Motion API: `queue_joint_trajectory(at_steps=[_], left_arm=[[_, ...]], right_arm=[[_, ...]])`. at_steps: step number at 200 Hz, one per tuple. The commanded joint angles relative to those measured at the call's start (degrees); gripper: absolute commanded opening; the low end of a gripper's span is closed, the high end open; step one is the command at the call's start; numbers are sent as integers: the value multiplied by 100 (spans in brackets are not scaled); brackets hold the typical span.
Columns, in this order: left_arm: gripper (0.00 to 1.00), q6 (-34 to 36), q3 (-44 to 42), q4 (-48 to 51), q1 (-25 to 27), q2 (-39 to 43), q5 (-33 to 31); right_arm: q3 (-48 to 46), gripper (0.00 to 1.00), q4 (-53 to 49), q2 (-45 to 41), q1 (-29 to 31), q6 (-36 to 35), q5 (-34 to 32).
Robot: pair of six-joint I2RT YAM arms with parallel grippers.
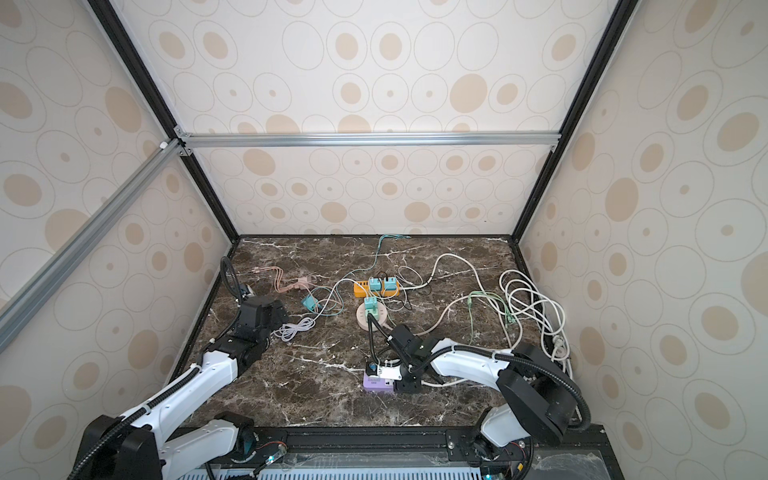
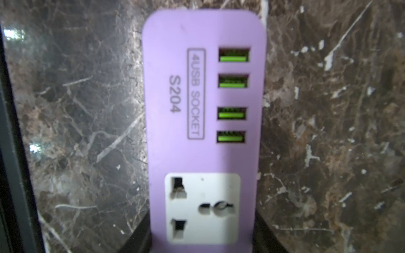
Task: Insert the plug
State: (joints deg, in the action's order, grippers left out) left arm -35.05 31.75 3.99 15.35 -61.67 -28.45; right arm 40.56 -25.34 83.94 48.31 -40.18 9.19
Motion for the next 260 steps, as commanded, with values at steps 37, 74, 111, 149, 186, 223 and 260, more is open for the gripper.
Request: queue_joint_trajectory(at_steps=[37, 74, 111, 149, 186, 223, 260], left_arm=[[98, -118, 181, 216, -53, 59, -176], [98, -19, 224, 224, -63, -34, 88], [98, 23, 323, 190, -65, -175, 363], [98, 127, 434, 203, -76, -328, 596], [98, 193, 691, 349, -120, -602, 979], [98, 231, 972, 340, -173, -829, 1319], [98, 235, 1303, 344, -230, -1163, 1484]], right_arm=[[636, 36, -22, 829, 29, -500, -20], [1023, 37, -54, 1158, 29, -559, -57], [1525, 38, -105, 1646, 29, -524, -108], [1860, 38, -156, 1976, 11, -485, -271], [2024, 51, -345, 1984, 3, -446, -198], [2062, 99, -482, 1492, -6, -259, 61], [1749, 99, -19, 546, -24, 707, -90]])
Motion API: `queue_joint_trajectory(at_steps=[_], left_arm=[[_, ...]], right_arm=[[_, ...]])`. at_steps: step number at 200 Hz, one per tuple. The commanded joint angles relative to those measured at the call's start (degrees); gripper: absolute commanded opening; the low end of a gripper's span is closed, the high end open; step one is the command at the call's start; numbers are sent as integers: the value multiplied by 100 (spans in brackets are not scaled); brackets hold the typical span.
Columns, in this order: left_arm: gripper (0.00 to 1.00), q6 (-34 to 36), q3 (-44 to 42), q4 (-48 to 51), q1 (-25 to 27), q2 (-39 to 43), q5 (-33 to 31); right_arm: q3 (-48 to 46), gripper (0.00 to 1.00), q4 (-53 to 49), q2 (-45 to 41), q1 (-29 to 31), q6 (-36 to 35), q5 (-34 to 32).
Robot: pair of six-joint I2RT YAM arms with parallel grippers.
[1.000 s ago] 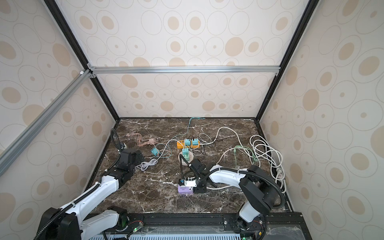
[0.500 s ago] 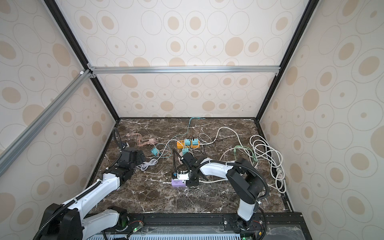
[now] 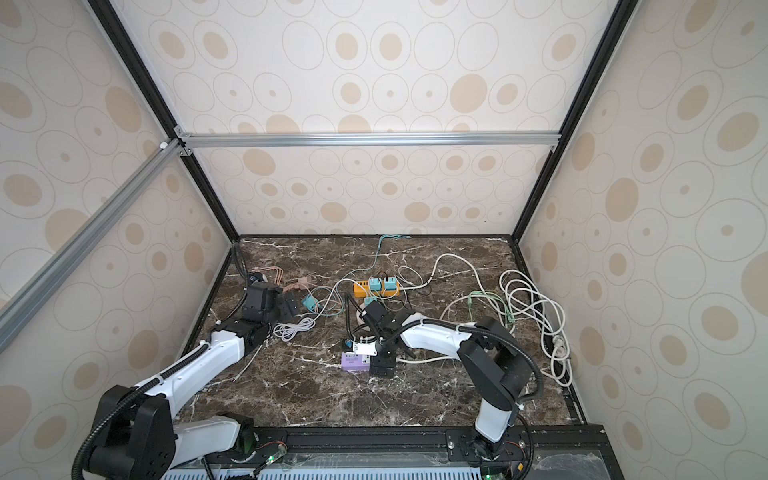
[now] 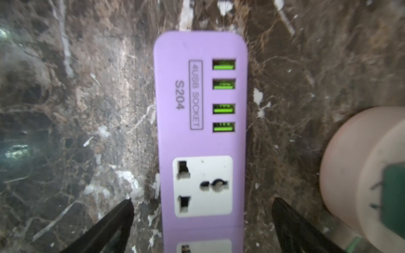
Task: Insert the plug
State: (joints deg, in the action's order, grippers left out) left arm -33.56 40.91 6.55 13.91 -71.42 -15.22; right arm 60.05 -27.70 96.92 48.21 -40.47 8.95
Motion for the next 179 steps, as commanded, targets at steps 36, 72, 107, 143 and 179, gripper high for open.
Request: queue_joint_trajectory(at_steps=[36, 72, 107, 143, 179], left_arm=[[98, 324, 879, 172, -90, -626, 380], [97, 715, 1732, 636, -90, -1385, 307], [93, 1095, 2473, 856, -90, -2097, 108], [91, 1419, 3650, 1405, -105, -3061, 50], [83, 1545, 4809, 2231, -143, -4113, 12]], right_arm=[[-985, 99, 1357, -1917, -22, 2364, -1270], [-1303, 99, 1686, -2751, -187, 3937, -2926], [-1983, 99, 1936, -3399, -732, 5560, -3582], [-2305, 100, 1809, -3907, -1107, 5881, -3233], [-1814, 100, 937, -3637, -1113, 5807, -2988]])
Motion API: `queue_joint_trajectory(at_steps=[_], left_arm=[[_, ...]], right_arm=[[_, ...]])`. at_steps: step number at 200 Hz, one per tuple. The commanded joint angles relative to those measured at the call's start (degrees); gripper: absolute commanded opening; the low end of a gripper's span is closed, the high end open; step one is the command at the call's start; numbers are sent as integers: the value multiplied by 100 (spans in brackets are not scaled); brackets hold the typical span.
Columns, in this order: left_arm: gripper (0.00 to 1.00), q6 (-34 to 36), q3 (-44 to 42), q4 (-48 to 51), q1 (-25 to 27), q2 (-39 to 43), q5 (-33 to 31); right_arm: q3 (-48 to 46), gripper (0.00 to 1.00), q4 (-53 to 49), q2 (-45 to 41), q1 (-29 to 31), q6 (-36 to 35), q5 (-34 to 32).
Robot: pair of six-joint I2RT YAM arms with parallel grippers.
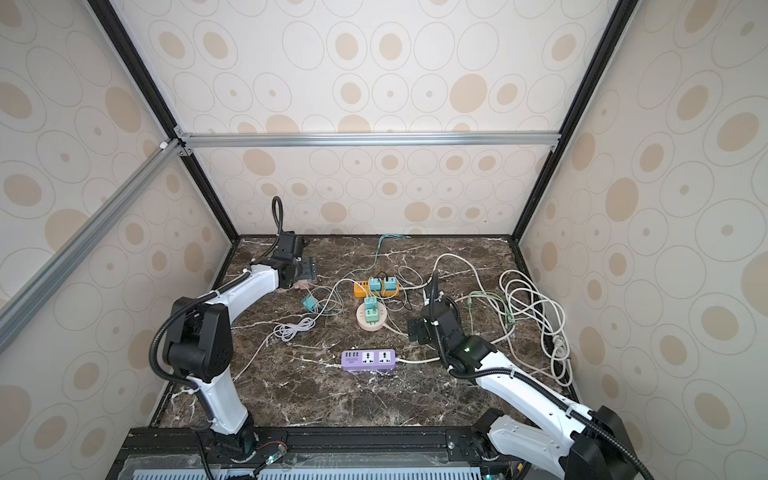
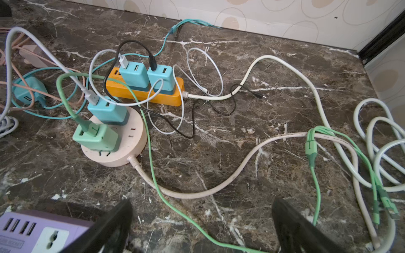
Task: Insert the plug
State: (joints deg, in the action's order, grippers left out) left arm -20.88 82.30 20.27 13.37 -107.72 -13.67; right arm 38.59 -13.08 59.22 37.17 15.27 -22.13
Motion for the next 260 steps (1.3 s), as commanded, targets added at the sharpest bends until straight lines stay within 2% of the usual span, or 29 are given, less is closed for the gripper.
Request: queue_joint_trajectory(at_steps=[1, 27, 43, 84, 151, 181, 220, 260], left_arm=[[83, 273, 697, 879, -84, -493, -144], [82, 241, 1064, 1075, -110, -908, 34], [77, 255, 1144, 1068, -122, -1071, 236], [55, 269, 1392, 1256, -192, -1435, 365], [58, 158, 821, 974, -186, -1199, 581], [59, 176, 884, 956, -185, -1363, 569], [48, 145, 832, 745, -179, -1334, 461], [36, 356, 517, 387, -189, -886, 239]], right_arm=[[342, 100, -531, 147, -8, 241, 116], [408, 100, -522, 324, -8, 299, 138], [475, 100, -549, 426, -8, 294, 262], [710, 100, -847, 694, -8, 326, 374], [742, 100, -855, 875, -8, 372, 457], [824, 100, -898, 989, -8, 354, 520], [885, 100, -970, 1105, -8, 406, 586], [904, 100, -951, 1168, -1, 424, 622]])
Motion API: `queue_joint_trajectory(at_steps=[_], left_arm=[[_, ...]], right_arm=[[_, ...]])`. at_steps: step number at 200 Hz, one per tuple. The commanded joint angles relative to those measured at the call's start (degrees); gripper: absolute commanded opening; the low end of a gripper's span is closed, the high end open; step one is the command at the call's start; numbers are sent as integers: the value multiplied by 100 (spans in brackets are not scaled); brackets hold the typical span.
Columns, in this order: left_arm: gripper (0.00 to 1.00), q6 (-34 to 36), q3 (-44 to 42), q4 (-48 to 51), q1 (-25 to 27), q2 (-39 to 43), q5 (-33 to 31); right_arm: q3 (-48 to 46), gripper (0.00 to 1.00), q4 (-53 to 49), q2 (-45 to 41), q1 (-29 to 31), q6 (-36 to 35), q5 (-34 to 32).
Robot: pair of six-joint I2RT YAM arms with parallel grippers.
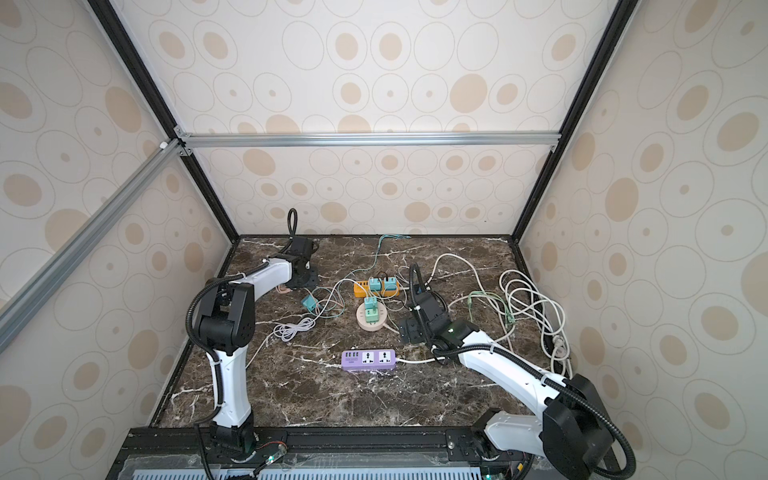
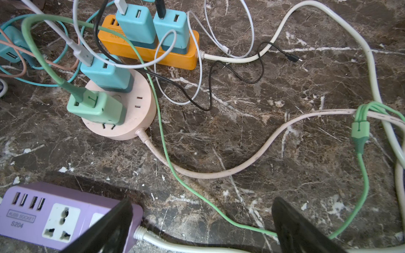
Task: Insert the plug
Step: 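Close left gripper on the pink charger while right gripper draws back, then lift the pink charger toward the right gripper while right gripper moves to meet it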
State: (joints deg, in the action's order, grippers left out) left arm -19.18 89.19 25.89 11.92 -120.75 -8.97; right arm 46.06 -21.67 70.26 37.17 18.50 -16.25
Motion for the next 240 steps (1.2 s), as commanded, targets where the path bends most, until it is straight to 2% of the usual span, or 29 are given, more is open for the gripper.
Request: queue_joint_trajectory(at_steps=[1, 22, 51, 83, 101, 134, 153, 182, 219, 240], left_arm=[[35, 195, -186, -187, -43, 436, -234], [33, 394, -628, -651, -41, 912, -224], [40, 576, -1472, -1317, -40, 1525, 83], [35, 499, -2023, -1611, -42, 2036, 210], [34, 586, -2377, -2068, -25, 2542, 389], [32, 741, -3347, -3149, 25, 3790, 806], [31, 691, -3841, -3619, 75, 4477, 1055], [30, 1083, -4336, -4160, 426, 5249, 1558], [25, 1866, -4819, -5250, 1056, 5681, 2027], [24, 2385, -5237, -6200, 1350, 5772, 2462]], right_arm=[[157, 100, -92, 66, 0, 101, 34], [199, 100, -70, 110, 1, 90, 64], [219, 100, 13, 201, 1, 100, 104], [352, 100, 11, 360, 1, 60, 207], [415, 100, 89, 421, 3, -39, 496], [475, 100, 508, 358, 1, 644, 716], [395, 100, 1092, 230, -10, 927, 1249], [618, 99, 1535, 231, -8, 856, 2392], [994, 96, 1858, 334, -8, 788, 3522], [1295, 93, 1571, 413, -9, 908, 3704]])
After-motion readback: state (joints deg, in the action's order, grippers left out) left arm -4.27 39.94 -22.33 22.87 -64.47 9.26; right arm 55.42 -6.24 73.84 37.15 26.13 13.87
